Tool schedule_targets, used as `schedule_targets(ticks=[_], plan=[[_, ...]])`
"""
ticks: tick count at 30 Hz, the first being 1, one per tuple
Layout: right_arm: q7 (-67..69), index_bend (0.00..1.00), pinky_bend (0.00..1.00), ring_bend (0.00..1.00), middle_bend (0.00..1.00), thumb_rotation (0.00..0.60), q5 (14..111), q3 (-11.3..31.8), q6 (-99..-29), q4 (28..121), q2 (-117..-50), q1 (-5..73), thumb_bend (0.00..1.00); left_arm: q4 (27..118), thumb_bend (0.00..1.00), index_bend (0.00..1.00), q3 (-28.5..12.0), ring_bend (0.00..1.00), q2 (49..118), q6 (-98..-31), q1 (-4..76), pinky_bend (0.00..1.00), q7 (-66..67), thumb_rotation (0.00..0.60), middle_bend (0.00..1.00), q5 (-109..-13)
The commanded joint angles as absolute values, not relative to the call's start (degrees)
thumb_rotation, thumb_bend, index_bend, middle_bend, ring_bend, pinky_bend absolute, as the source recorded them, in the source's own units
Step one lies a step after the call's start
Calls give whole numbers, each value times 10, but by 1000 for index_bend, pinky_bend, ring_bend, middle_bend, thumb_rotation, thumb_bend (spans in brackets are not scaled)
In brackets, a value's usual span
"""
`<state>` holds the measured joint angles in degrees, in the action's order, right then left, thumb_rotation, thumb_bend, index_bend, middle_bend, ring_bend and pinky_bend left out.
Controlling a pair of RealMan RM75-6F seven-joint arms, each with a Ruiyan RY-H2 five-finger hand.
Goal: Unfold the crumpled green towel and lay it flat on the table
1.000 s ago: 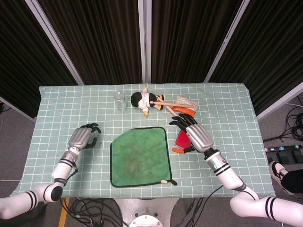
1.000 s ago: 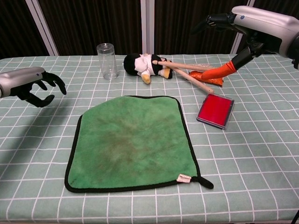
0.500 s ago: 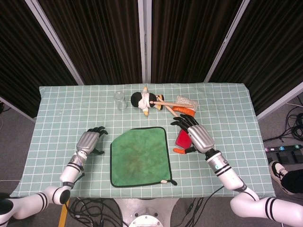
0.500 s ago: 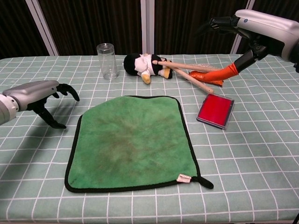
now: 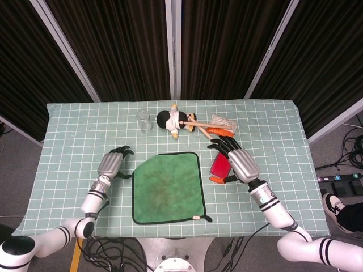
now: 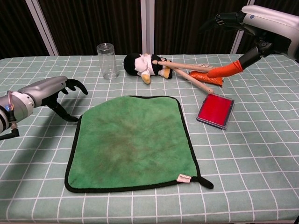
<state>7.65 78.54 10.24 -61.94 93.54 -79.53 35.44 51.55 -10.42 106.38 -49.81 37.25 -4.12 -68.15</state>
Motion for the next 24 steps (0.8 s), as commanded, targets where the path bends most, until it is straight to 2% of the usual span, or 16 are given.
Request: schedule_targets(ticks=[1, 13, 18, 24], plan=[[77, 215, 0, 0, 117, 509, 785, 103, -620, 935, -796, 354, 0, 495, 94, 326, -108, 186, 1078, -491, 377, 216, -55, 600, 247, -684], [82, 219, 0, 0, 121, 512, 782, 105, -623, 931, -801, 350, 0, 488, 93, 325, -127, 186, 1094, -461, 393, 215, -129, 600, 247, -690], [86, 222, 0, 0, 123, 510, 783, 106, -627, 931, -802, 348, 0, 446, 93, 330, -142, 186, 1120, -462, 407, 216, -136, 600, 247, -685], [91, 225, 0, 0, 126, 511, 785, 107, -632, 930, -801, 344, 0, 421, 140, 395, -148, 185, 1137, -480, 410, 215, -163, 600, 255, -694]])
